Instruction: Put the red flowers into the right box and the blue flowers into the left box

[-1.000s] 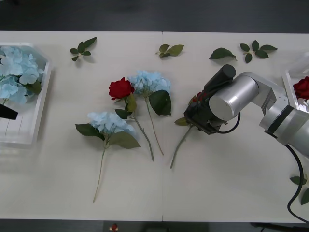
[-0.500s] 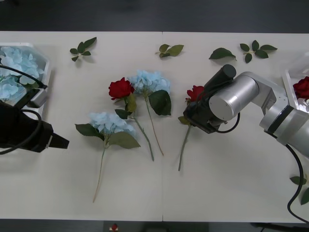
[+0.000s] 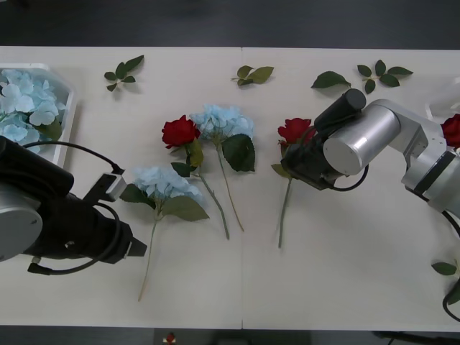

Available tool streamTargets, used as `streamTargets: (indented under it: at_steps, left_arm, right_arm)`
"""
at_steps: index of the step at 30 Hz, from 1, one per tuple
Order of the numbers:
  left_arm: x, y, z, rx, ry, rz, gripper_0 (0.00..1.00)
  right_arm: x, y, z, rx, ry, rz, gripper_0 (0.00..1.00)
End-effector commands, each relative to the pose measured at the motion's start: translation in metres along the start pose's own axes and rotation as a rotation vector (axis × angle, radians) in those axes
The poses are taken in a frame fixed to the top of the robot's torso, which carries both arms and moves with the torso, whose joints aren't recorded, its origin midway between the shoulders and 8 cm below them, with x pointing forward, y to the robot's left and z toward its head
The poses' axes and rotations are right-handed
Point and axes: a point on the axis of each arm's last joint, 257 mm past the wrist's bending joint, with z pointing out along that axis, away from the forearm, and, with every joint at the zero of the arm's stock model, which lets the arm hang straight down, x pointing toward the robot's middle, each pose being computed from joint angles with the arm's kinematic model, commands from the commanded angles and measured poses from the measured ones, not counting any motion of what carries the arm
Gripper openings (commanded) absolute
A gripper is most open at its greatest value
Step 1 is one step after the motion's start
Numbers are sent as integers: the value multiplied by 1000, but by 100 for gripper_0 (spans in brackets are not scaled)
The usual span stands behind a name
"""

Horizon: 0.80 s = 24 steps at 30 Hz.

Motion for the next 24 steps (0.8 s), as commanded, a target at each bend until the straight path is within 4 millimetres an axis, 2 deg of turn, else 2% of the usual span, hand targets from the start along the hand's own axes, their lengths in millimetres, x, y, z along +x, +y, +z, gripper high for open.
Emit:
streamTargets:
  at_steps: [1,9,11,12,15,16,17,18,19,21,24]
  left_arm:
    - [-13,-9,10,-28,-59,29,100]
    - [-25,-11,55,-69,-108,84,100]
    - [-25,-9,61,-75,-106,80,100]
    - [-28,-11,65,-72,-106,69,100]
    - [-33,-11,72,-80,-111,59,100]
    - [-34,-11,74,-85,-113,58,100]
    - [-34,-11,74,-85,-113,58,100]
    - [-35,-13,79,-90,-112,58,100]
    - [-36,-14,81,-96,-111,61,100]
    - [-36,-15,84,-97,-108,59,100]
    - [-39,-15,89,-103,-108,48,100]
  right_arm:
    - [-40,-9,-47,16,-55,-188,1]
    - [-54,-54,-94,81,-32,-329,1]
    - [-55,-59,-98,84,-26,-330,0]
    - [-55,-68,-100,95,-16,-339,1]
    - [-56,-77,-98,110,-10,-367,26]
    - [-57,-80,-97,115,-8,-383,46]
    - [-57,-80,-97,115,-8,-383,46]
    - [-57,-83,-95,119,0,-412,78]
    - [-59,-84,-95,119,0,-433,90]
    - [-59,-82,-94,117,1,-472,98]
    - [-59,-77,-94,105,-2,-552,100]
